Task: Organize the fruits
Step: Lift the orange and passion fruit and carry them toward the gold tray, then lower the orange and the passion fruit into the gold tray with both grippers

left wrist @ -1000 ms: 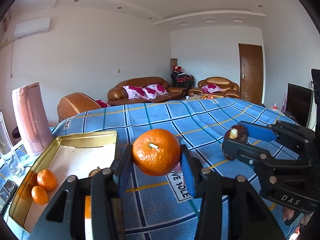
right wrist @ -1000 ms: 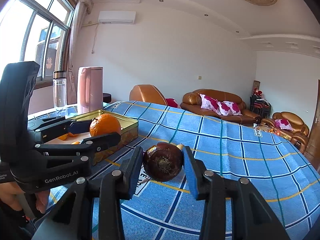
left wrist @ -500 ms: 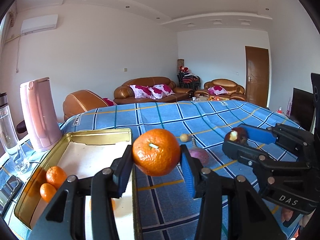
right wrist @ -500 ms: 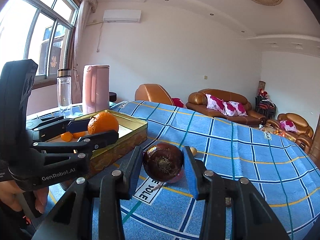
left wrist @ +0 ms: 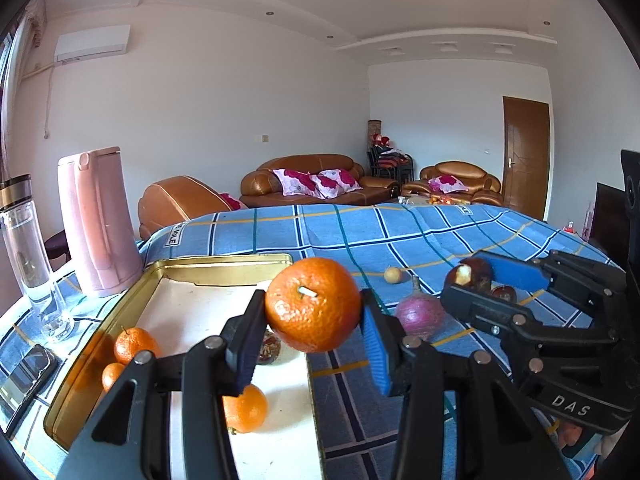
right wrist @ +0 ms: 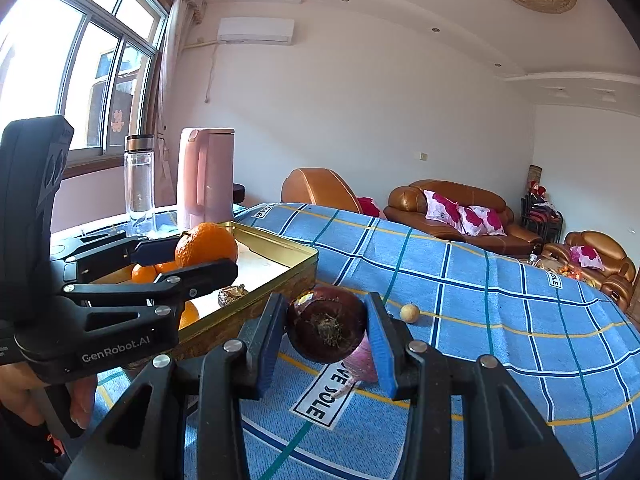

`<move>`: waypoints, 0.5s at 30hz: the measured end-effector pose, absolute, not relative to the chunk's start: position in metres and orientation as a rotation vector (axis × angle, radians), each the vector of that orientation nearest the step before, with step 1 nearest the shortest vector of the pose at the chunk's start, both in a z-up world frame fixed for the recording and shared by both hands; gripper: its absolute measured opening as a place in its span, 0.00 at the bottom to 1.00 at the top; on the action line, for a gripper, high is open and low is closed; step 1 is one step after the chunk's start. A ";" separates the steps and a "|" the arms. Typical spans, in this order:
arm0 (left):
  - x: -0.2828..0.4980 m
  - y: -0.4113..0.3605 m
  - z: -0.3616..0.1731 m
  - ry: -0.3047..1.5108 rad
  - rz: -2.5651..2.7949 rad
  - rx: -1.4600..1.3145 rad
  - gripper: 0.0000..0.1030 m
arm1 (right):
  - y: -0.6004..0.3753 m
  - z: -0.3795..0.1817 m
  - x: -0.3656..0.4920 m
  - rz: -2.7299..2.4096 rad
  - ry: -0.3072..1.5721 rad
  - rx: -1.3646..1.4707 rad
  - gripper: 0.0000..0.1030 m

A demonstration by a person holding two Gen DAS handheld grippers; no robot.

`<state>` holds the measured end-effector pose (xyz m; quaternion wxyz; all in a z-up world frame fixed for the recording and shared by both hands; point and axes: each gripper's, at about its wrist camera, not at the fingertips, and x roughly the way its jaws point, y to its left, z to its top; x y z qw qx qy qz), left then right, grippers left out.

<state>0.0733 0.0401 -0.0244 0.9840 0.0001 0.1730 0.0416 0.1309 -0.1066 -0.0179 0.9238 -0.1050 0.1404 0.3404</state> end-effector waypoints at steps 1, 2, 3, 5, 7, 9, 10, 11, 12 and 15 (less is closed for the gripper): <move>0.073 0.041 -0.024 0.348 0.086 -0.001 0.46 | -0.105 -0.018 0.131 0.702 0.289 -0.216 0.41; 0.073 0.043 -0.024 0.348 0.089 -0.002 0.46 | -0.103 -0.018 0.131 0.705 0.289 -0.218 0.41; 0.072 0.044 -0.025 0.349 0.092 -0.002 0.46 | -0.101 -0.018 0.131 0.708 0.289 -0.220 0.41; 0.071 0.047 -0.024 0.348 0.096 -0.005 0.46 | -0.097 -0.018 0.130 0.714 0.287 -0.226 0.41; 0.071 0.049 -0.024 0.348 0.102 -0.006 0.46 | -0.093 -0.018 0.130 0.719 0.287 -0.228 0.41; 0.070 0.053 -0.024 0.346 0.107 -0.009 0.46 | -0.090 -0.019 0.130 0.723 0.287 -0.230 0.41; 0.070 0.054 -0.024 0.346 0.110 -0.009 0.46 | -0.089 -0.019 0.130 0.726 0.288 -0.231 0.41; 0.070 0.055 -0.024 0.347 0.113 -0.010 0.46 | -0.088 -0.019 0.130 0.728 0.288 -0.234 0.41; 0.069 0.057 -0.024 0.347 0.116 -0.011 0.46 | -0.086 -0.019 0.130 0.731 0.287 -0.236 0.41; 0.066 0.062 -0.025 0.347 0.124 -0.014 0.46 | -0.079 -0.019 0.129 0.740 0.288 -0.243 0.41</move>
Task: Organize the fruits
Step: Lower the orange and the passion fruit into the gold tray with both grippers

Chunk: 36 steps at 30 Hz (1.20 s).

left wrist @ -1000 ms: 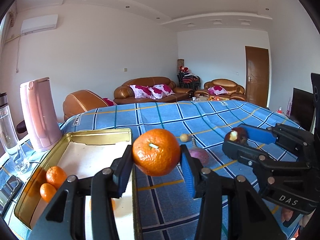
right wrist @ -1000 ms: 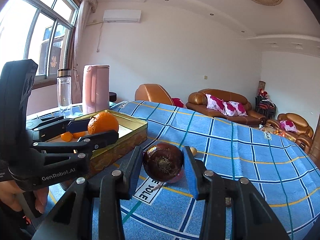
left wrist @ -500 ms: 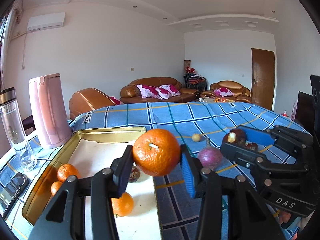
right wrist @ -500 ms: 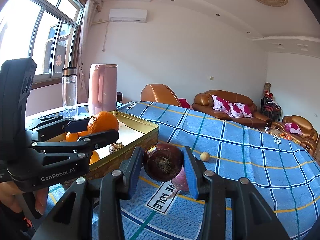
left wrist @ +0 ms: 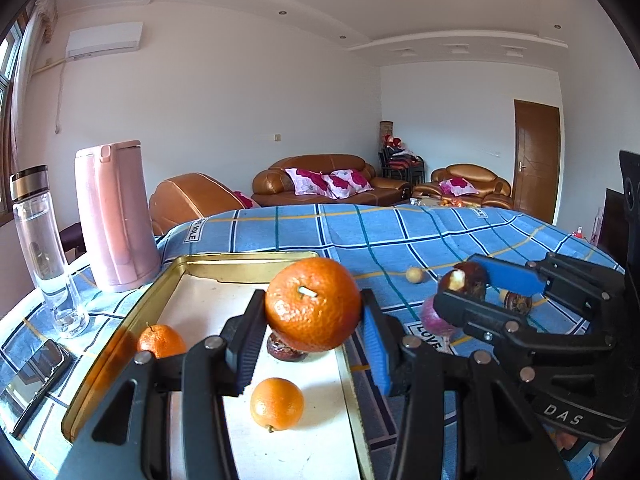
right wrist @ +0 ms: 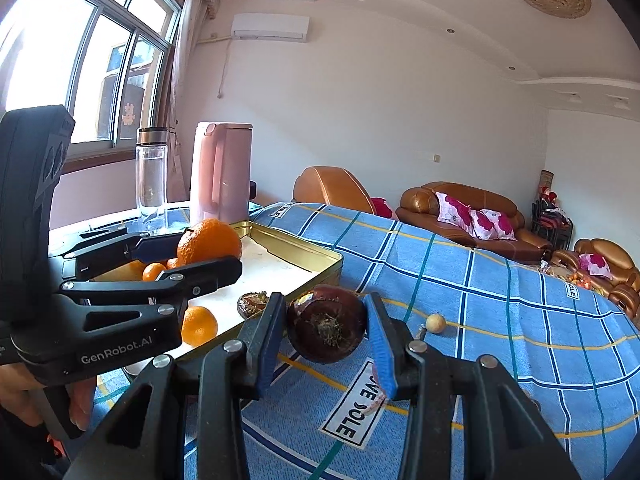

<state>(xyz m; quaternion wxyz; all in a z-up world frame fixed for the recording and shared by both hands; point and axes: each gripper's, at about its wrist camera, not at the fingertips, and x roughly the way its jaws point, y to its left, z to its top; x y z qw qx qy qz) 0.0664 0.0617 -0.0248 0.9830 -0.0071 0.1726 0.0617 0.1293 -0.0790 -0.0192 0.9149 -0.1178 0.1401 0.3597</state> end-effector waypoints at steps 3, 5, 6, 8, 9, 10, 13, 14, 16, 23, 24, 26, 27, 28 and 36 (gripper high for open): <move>0.064 0.067 -0.025 0.346 0.136 -0.018 0.46 | -0.073 -0.020 0.129 0.750 0.289 -0.249 0.41; 0.062 0.070 -0.025 0.346 0.144 -0.020 0.46 | -0.068 -0.020 0.129 0.757 0.289 -0.255 0.41; 0.062 0.072 -0.025 0.346 0.149 -0.022 0.46 | -0.066 -0.020 0.128 0.760 0.289 -0.257 0.41; 0.061 0.075 -0.025 0.350 0.156 -0.025 0.46 | -0.062 -0.020 0.128 0.766 0.289 -0.261 0.41; 0.061 0.077 -0.025 0.351 0.160 -0.026 0.46 | -0.060 -0.020 0.128 0.769 0.289 -0.262 0.41; 0.061 0.079 -0.025 0.352 0.164 -0.027 0.46 | -0.058 -0.020 0.128 0.771 0.289 -0.263 0.41; 0.060 0.083 -0.026 0.354 0.171 -0.028 0.45 | -0.054 -0.021 0.129 0.781 0.293 -0.260 0.41; 0.060 0.085 -0.026 0.355 0.173 -0.029 0.45 | -0.052 -0.021 0.129 0.784 0.294 -0.261 0.41; 0.059 0.087 -0.026 0.357 0.177 -0.027 0.45 | -0.048 -0.021 0.129 0.788 0.295 -0.263 0.41; 0.057 0.097 -0.026 0.364 0.203 -0.030 0.46 | -0.037 -0.022 0.128 0.810 0.295 -0.264 0.41; 0.058 0.099 -0.026 0.366 0.206 -0.032 0.45 | -0.035 -0.022 0.127 0.814 0.295 -0.265 0.41; 0.058 0.101 -0.027 0.370 0.208 -0.031 0.45 | -0.032 -0.022 0.126 0.819 0.293 -0.269 0.41; 0.058 0.102 -0.027 0.371 0.210 -0.030 0.45 | -0.031 -0.022 0.126 0.822 0.293 -0.270 0.41; 0.058 0.103 -0.027 0.372 0.213 -0.030 0.45 | -0.029 -0.022 0.125 0.825 0.293 -0.271 0.41; 0.057 0.113 -0.028 0.387 0.241 -0.032 0.45 | -0.020 -0.022 0.124 0.838 0.292 -0.279 0.41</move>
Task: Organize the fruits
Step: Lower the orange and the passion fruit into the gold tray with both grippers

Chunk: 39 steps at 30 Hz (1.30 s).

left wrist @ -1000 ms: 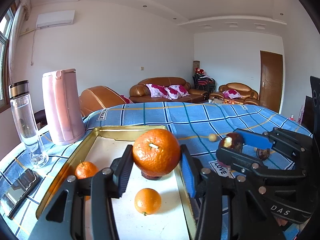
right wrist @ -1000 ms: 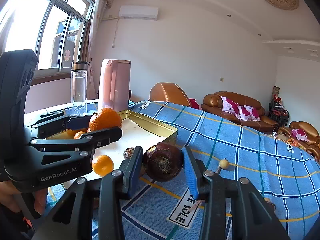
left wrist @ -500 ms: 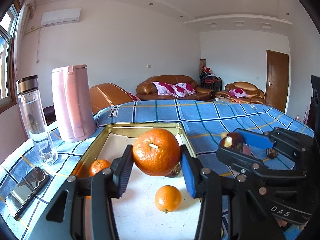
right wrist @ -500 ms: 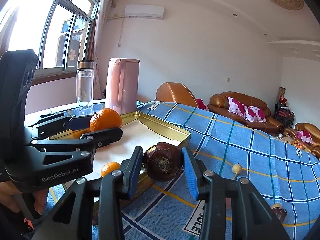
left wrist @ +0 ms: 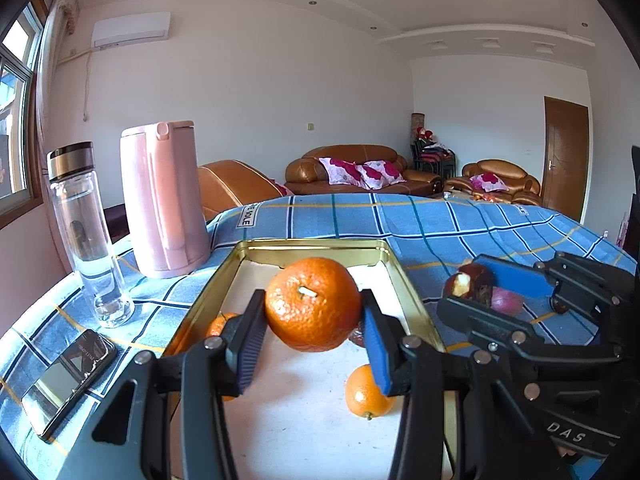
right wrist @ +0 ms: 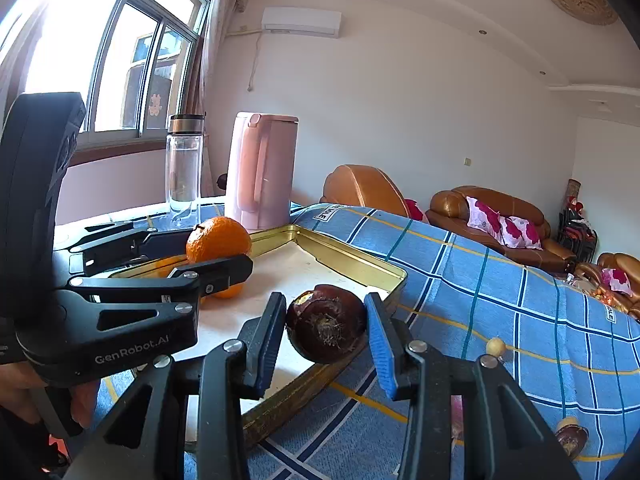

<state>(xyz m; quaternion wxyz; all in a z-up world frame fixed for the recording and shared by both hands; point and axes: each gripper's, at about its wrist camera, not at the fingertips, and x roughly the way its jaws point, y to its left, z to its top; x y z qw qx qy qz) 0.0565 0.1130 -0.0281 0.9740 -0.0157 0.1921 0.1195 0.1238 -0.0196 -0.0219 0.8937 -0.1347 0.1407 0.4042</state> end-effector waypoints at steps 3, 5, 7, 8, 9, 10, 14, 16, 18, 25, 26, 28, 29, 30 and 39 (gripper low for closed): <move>0.057 0.118 -0.029 0.398 0.251 -0.035 0.45 | -0.016 -0.022 0.123 0.845 0.292 -0.286 0.41; 0.057 0.122 -0.030 0.404 0.258 -0.037 0.45 | -0.014 -0.023 0.122 0.848 0.291 -0.290 0.41; 0.057 0.124 -0.030 0.410 0.262 -0.039 0.45 | -0.011 -0.023 0.122 0.852 0.291 -0.296 0.41; 0.057 0.126 -0.031 0.414 0.264 -0.039 0.45 | -0.010 -0.023 0.121 0.854 0.291 -0.299 0.41; 0.057 0.127 -0.031 0.417 0.267 -0.040 0.45 | -0.009 -0.023 0.121 0.856 0.291 -0.302 0.41; 0.058 0.128 -0.032 0.420 0.268 -0.040 0.45 | -0.007 -0.023 0.121 0.858 0.291 -0.306 0.41; 0.058 0.131 -0.032 0.430 0.276 -0.037 0.45 | -0.001 -0.024 0.119 0.867 0.292 -0.322 0.41; 0.057 0.132 -0.033 0.434 0.280 -0.037 0.45 | 0.001 -0.024 0.118 0.871 0.291 -0.328 0.41; 0.057 0.134 -0.033 0.439 0.286 -0.038 0.45 | 0.004 -0.025 0.117 0.876 0.291 -0.337 0.41; 0.055 0.142 -0.035 0.462 0.301 -0.047 0.45 | 0.010 -0.026 0.114 0.889 0.286 -0.368 0.41; 0.055 0.143 -0.035 0.467 0.301 -0.048 0.45 | 0.010 -0.026 0.114 0.894 0.287 -0.365 0.41; 0.055 0.144 -0.036 0.477 0.301 -0.049 0.45 | 0.011 -0.026 0.115 0.912 0.294 -0.351 0.41; 0.055 0.145 -0.036 0.481 0.301 -0.050 0.45 | 0.011 -0.026 0.115 0.917 0.296 -0.351 0.41; 0.055 0.146 -0.036 0.484 0.299 -0.050 0.45 | 0.013 -0.026 0.114 0.920 0.295 -0.355 0.41; 0.056 0.156 -0.039 0.509 0.310 -0.055 0.45 | 0.024 -0.027 0.110 0.960 0.298 -0.383 0.41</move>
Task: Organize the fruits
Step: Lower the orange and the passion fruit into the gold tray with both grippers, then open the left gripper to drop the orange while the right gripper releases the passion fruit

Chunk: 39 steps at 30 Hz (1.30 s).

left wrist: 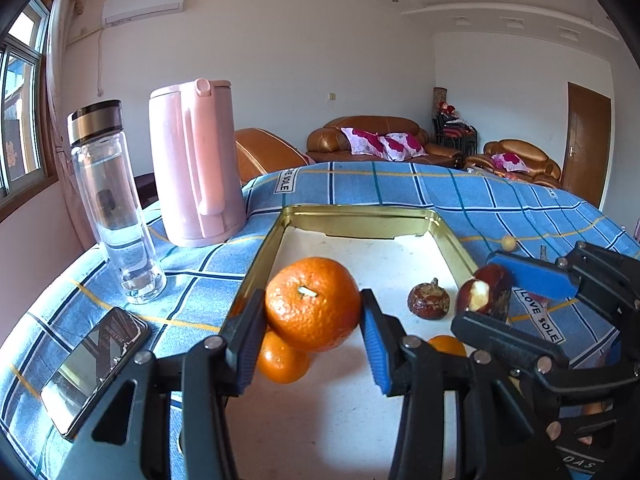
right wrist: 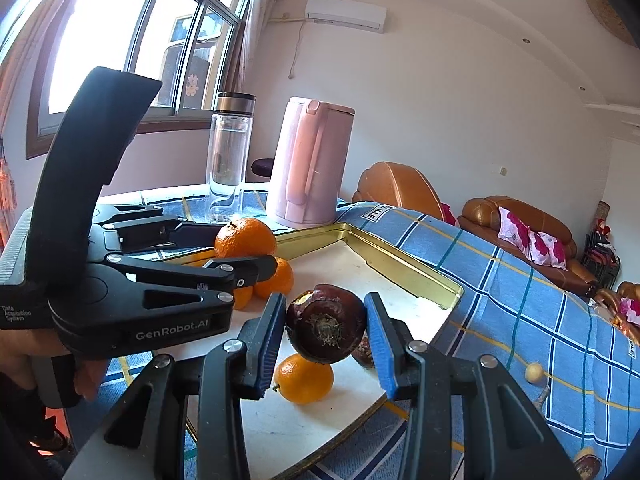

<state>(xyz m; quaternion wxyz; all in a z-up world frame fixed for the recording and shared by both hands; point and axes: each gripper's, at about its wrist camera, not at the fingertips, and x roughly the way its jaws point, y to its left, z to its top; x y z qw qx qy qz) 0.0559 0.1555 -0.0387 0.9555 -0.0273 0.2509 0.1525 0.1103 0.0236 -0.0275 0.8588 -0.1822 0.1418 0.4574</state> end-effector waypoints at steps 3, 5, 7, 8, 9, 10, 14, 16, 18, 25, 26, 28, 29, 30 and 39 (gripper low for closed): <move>0.056 0.159 -0.040 0.523 0.318 -0.057 0.46 | 0.028 -0.029 0.109 0.968 0.303 -0.399 0.41; 0.056 0.160 -0.041 0.530 0.319 -0.057 0.46 | 0.030 -0.030 0.108 0.974 0.306 -0.408 0.41; 0.056 0.162 -0.041 0.534 0.317 -0.056 0.46 | 0.032 -0.031 0.108 0.979 0.311 -0.416 0.41; 0.056 0.162 -0.042 0.541 0.316 -0.053 0.46 | 0.032 -0.031 0.108 0.982 0.314 -0.419 0.41; 0.056 0.162 -0.043 0.546 0.313 -0.052 0.46 | 0.033 -0.031 0.109 0.984 0.317 -0.420 0.41; 0.055 0.162 -0.043 0.550 0.312 -0.052 0.46 | 0.033 -0.031 0.109 0.986 0.321 -0.422 0.41; 0.056 0.161 -0.045 0.572 0.307 -0.045 0.46 | 0.036 -0.033 0.112 1.007 0.345 -0.427 0.41; 0.056 0.163 -0.045 0.577 0.303 -0.051 0.46 | 0.037 -0.034 0.113 1.014 0.351 -0.434 0.41; 0.057 0.164 -0.046 0.583 0.307 -0.052 0.46 | 0.040 -0.035 0.113 1.019 0.355 -0.442 0.41; 0.056 0.168 -0.047 0.603 0.318 -0.061 0.46 | 0.048 -0.039 0.114 1.031 0.381 -0.478 0.41; 0.056 0.168 -0.048 0.607 0.320 -0.062 0.46 | 0.049 -0.040 0.113 1.034 0.385 -0.484 0.41; 0.056 0.168 -0.048 0.611 0.323 -0.060 0.46 | 0.051 -0.041 0.113 1.035 0.393 -0.493 0.41; 0.056 0.168 -0.049 0.614 0.327 -0.056 0.46 | 0.051 -0.041 0.114 1.036 0.396 -0.495 0.41; 0.056 0.167 -0.049 0.618 0.328 -0.054 0.46 | 0.052 -0.041 0.114 1.038 0.398 -0.494 0.41; 0.052 0.164 -0.053 0.619 0.335 -0.040 0.47 | 0.052 -0.041 0.115 1.023 0.397 -0.495 0.52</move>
